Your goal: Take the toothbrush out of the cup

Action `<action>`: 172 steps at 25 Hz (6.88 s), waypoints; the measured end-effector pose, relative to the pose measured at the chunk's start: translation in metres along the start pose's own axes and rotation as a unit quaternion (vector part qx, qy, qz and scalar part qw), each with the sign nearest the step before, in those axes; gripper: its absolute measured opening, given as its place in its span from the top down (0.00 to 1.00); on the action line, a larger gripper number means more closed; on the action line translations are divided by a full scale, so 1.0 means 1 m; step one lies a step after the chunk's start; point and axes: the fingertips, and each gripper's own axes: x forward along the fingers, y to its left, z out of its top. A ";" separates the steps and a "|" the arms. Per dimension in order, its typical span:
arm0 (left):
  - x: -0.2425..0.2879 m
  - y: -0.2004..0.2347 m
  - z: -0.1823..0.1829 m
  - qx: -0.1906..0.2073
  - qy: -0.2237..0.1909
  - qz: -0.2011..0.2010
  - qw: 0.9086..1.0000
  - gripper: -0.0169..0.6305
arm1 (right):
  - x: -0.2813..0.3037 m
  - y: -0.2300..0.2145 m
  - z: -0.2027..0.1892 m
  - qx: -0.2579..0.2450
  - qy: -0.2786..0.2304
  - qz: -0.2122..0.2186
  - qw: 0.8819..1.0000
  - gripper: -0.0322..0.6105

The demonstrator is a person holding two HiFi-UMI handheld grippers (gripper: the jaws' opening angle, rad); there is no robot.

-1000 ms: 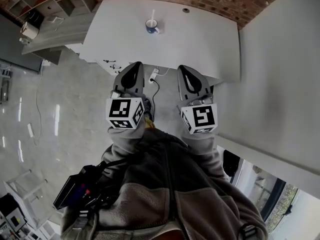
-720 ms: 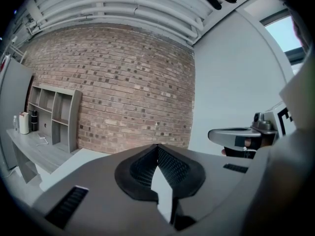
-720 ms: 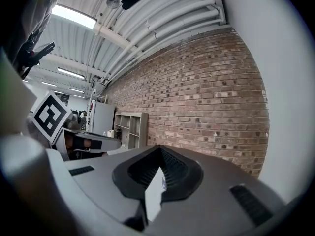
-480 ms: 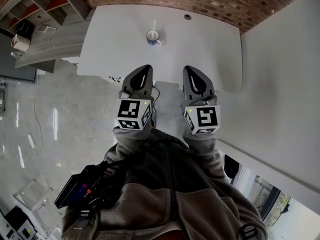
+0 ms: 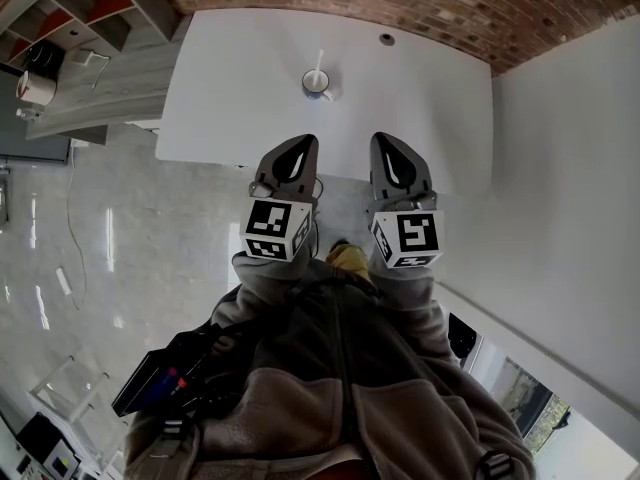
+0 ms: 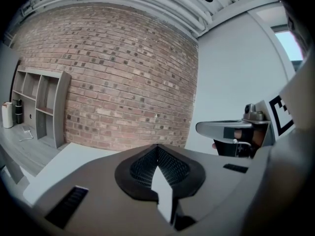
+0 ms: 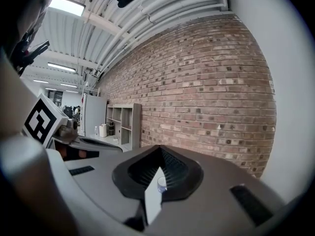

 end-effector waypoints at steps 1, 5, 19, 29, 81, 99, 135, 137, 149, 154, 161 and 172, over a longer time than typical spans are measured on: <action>0.004 0.004 -0.002 -0.002 0.002 0.006 1.000 0.97 | 0.004 -0.003 -0.001 0.000 0.000 0.002 1.000 0.95; 0.022 0.012 -0.011 -0.002 0.006 0.039 0.999 0.97 | 0.014 -0.024 -0.016 0.007 0.005 0.009 1.000 0.95; 0.078 0.026 -0.056 -0.006 0.071 0.083 0.994 0.97 | 0.065 -0.045 -0.069 0.042 0.072 0.077 0.994 0.95; 0.108 0.049 -0.101 -0.033 0.114 0.106 0.987 0.97 | 0.094 -0.049 -0.111 0.053 0.118 0.106 0.986 0.95; 0.277 0.161 -0.212 -0.013 0.250 0.124 0.960 0.90 | 0.133 -0.097 -0.223 0.099 0.236 0.069 0.964 0.95; 0.289 0.164 -0.217 0.068 0.334 0.132 0.931 0.90 | 0.116 -0.105 -0.238 0.108 0.249 0.050 0.961 0.95; 0.180 0.068 0.011 0.043 0.042 0.070 0.996 0.90 | 0.123 -0.099 -0.056 0.061 0.058 0.025 0.996 0.95; 0.167 0.061 0.037 0.049 0.011 0.066 0.997 0.90 | 0.125 -0.099 -0.031 0.054 0.031 0.023 0.998 0.95; 0.117 0.038 0.131 0.088 -0.064 0.066 0.992 0.90 | 0.119 -0.085 0.064 0.020 -0.068 0.030 0.997 0.95; 0.100 0.039 0.164 0.102 -0.112 0.089 0.984 0.90 | 0.119 -0.084 0.091 0.020 -0.098 0.031 0.994 0.95; 0.091 0.045 0.186 0.112 -0.138 0.098 0.979 0.90 | 0.122 -0.078 0.116 0.000 -0.124 0.033 0.992 0.95; 0.094 0.046 0.199 0.109 -0.144 0.098 0.979 0.90 | 0.123 -0.078 0.129 -0.014 -0.139 0.040 0.989 0.95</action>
